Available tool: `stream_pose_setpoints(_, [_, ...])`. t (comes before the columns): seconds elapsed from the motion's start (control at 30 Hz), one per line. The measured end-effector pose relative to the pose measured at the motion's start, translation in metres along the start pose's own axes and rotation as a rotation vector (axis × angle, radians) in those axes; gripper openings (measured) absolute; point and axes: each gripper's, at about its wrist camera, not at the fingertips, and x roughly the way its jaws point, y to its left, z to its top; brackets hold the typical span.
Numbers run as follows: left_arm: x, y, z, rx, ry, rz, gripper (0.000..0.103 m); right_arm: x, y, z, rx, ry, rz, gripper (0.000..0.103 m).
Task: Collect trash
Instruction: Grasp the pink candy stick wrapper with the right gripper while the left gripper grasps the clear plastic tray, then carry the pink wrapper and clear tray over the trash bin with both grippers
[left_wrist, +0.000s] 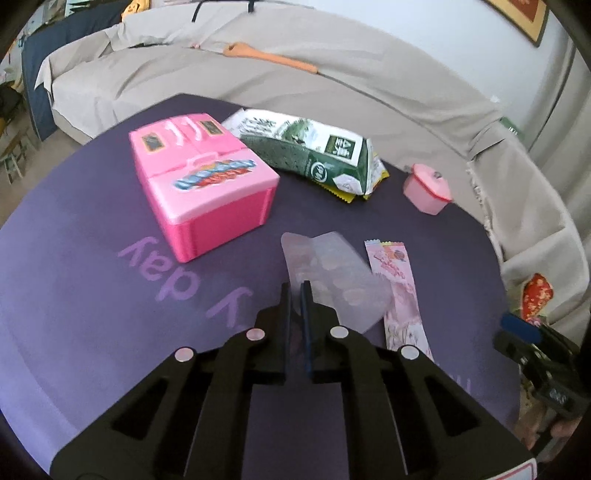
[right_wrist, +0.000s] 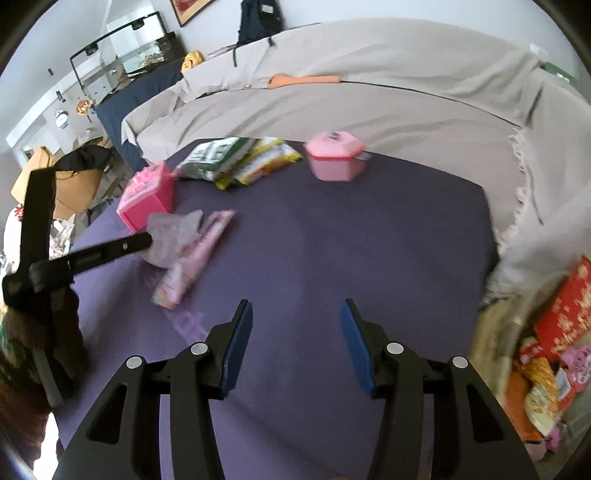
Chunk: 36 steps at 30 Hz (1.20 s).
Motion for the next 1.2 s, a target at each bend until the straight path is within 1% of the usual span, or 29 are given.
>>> stream_pose_setpoints(0.2, [-0.036,0.029,-0.013,-0.014,-0.056,-0.008,0.004,0.026,0.038,0.023,-0.010,0.024,0.055,0.047])
stream_pose_setpoints(0.33, [-0.052,0.050,-0.020,-0.029,-0.073,-0.001,0.004,0.044,0.061,0.034,-0.009,0.041,0.079,0.047])
stream_pose_setpoints(0.37, [-0.054,0.054,-0.021,-0.034,-0.075,-0.003,0.004,0.049,0.067,0.036,-0.017,0.043,0.074,0.047])
stream_pose_setpoints(0.5, [-0.059,0.066,-0.026,-0.062,-0.081,-0.015,0.004,0.073,0.088,0.045,-0.078,0.063,-0.001,0.047])
stream_pose_setpoints(0.57, [-0.060,0.068,-0.029,-0.064,-0.084,-0.013,0.006,0.082,0.090,0.047,-0.080,0.082,-0.031,0.047])
stream_pose_setpoints(0.63, [-0.060,0.069,-0.031,-0.064,-0.083,-0.015,0.011,0.085,0.092,0.046,-0.098,0.070,-0.067,0.047])
stream_pose_setpoints(0.67, [-0.060,0.069,-0.031,-0.065,-0.082,-0.016,0.013,0.086,0.090,0.045,-0.110,0.074,-0.084,0.047])
stream_pose_setpoints(0.73, [-0.059,0.068,-0.032,-0.065,-0.079,-0.021,0.018,0.085,0.090,0.044,-0.149,0.079,-0.092,0.046])
stream_pose_setpoints(0.77, [-0.059,0.068,-0.031,-0.063,-0.078,-0.024,0.022,0.084,0.090,0.042,-0.165,0.081,-0.101,0.036])
stream_pose_setpoints(0.8, [-0.058,0.067,-0.031,-0.062,-0.077,-0.033,0.026,0.080,0.087,0.040,-0.174,0.080,-0.100,0.031])
stream_pose_setpoints(0.83, [-0.058,0.065,-0.032,-0.060,-0.078,-0.043,0.030,0.077,0.083,0.038,-0.179,0.083,-0.101,0.026])
stream_pose_setpoints(0.9, [-0.056,0.061,-0.031,-0.053,-0.080,-0.074,0.034,0.068,0.074,0.033,-0.188,0.081,-0.117,0.019])
stream_pose_setpoints(0.97, [-0.053,0.055,-0.029,-0.040,-0.077,-0.096,0.038,0.060,0.063,0.028,-0.194,0.074,-0.134,0.018])
stream_pose_setpoints(1.03, [-0.045,0.046,-0.025,-0.016,-0.070,-0.095,0.042,0.051,0.048,0.022,-0.180,0.073,-0.143,0.018])
stream_pose_setpoints(1.1, [-0.034,0.037,-0.018,-0.002,-0.046,-0.082,0.043,0.044,0.035,0.019,-0.150,0.068,-0.146,0.018])
stream_pose_setpoints(1.2, [-0.017,0.028,-0.007,-0.009,-0.013,-0.066,0.043,0.037,0.016,0.017,-0.102,0.061,-0.140,0.018])
